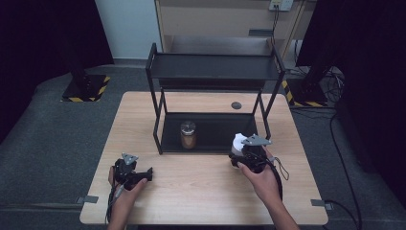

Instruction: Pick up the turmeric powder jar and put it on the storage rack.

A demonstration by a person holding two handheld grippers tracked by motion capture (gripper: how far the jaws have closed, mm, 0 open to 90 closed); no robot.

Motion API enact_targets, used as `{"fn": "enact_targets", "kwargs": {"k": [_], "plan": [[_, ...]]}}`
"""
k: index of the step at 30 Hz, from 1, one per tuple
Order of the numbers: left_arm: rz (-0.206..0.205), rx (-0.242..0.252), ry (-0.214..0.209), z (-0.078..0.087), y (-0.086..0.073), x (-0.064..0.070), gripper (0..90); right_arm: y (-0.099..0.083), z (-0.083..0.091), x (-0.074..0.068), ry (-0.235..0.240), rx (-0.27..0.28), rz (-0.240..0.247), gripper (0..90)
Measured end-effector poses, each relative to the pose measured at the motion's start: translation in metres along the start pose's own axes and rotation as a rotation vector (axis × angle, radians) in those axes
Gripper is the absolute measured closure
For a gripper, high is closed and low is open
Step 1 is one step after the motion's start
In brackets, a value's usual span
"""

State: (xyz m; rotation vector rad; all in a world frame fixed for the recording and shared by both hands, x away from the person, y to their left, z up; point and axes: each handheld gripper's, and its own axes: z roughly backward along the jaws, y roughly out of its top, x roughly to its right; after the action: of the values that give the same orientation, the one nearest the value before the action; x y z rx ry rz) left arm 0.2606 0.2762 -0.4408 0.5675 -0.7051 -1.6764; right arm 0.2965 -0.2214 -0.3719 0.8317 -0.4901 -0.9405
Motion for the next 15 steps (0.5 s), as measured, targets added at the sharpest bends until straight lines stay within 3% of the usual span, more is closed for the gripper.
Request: {"fn": "enact_targets", "kwargs": {"k": [15], "plan": [[0.000,0.000,0.000,0.000,0.000,0.000,0.7,0.015,-0.019,0.003,-0.011,-0.003,-0.021,31.7]]}}
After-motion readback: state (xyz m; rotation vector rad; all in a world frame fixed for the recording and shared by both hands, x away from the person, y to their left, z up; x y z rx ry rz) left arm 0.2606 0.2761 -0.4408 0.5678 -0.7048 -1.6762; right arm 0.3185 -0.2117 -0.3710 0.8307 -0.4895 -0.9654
